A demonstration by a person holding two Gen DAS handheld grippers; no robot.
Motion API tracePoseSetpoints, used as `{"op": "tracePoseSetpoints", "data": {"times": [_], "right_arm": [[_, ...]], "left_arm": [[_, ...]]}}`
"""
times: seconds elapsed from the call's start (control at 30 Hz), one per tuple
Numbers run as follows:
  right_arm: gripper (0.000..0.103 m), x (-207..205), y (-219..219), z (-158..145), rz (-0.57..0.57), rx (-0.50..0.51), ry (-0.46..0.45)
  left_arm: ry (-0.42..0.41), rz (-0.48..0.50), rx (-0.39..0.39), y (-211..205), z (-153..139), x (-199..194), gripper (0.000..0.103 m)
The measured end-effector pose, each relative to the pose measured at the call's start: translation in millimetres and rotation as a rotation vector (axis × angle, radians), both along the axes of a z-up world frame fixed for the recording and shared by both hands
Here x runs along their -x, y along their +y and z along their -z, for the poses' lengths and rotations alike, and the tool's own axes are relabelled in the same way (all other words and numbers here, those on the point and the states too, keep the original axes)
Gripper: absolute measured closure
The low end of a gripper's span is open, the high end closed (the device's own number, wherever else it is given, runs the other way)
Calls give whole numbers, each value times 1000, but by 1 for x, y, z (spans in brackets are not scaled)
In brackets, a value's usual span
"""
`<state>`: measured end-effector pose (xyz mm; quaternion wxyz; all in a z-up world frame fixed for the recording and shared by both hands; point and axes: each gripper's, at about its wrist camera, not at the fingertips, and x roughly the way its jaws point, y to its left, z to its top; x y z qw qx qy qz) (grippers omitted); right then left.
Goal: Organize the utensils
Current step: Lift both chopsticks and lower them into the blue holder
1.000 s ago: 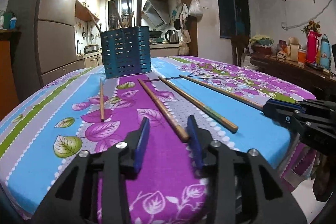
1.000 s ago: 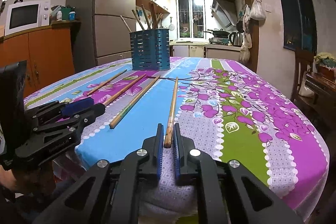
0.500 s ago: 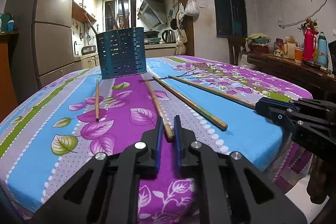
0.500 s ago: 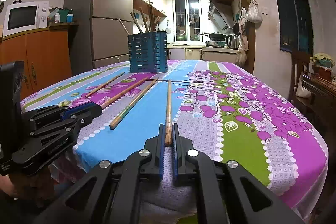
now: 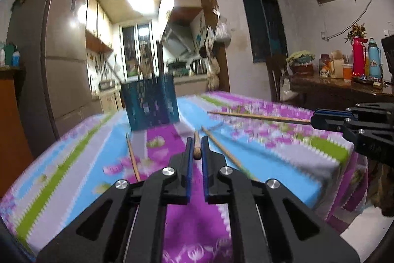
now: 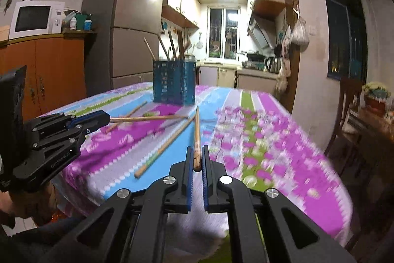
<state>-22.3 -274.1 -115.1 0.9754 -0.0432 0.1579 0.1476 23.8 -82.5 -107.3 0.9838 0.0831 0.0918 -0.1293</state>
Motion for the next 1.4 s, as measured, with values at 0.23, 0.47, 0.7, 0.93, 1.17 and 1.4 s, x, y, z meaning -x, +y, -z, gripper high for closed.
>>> {"op": "tracePoseSetpoints", "data": {"times": [0.23, 0.47, 0.7, 0.93, 1.17, 1.4], "right_arm": [[96, -3, -4, -52, -53, 17, -70], [96, -12, -10, -89, -79, 30, -88], [96, -26, -11, -108, -109, 16, -88], [96, -67, -18, -132, -139, -43, -54], [96, -119, -18, -167, -154, -57, 24], [96, -148, -7, -214, -166, -30, 15]], "left_arm": [[-94, 31, 30, -5, -42, -4, 98], [-169, 40, 41, -12, -71, -11, 98], [-163, 52, 48, -15, -78, -21, 98], [-158, 51, 54, -7, -88, -39, 98], [-160, 47, 68, 4, -106, -53, 98], [-170, 40, 99, 28, -148, -77, 98]]}}
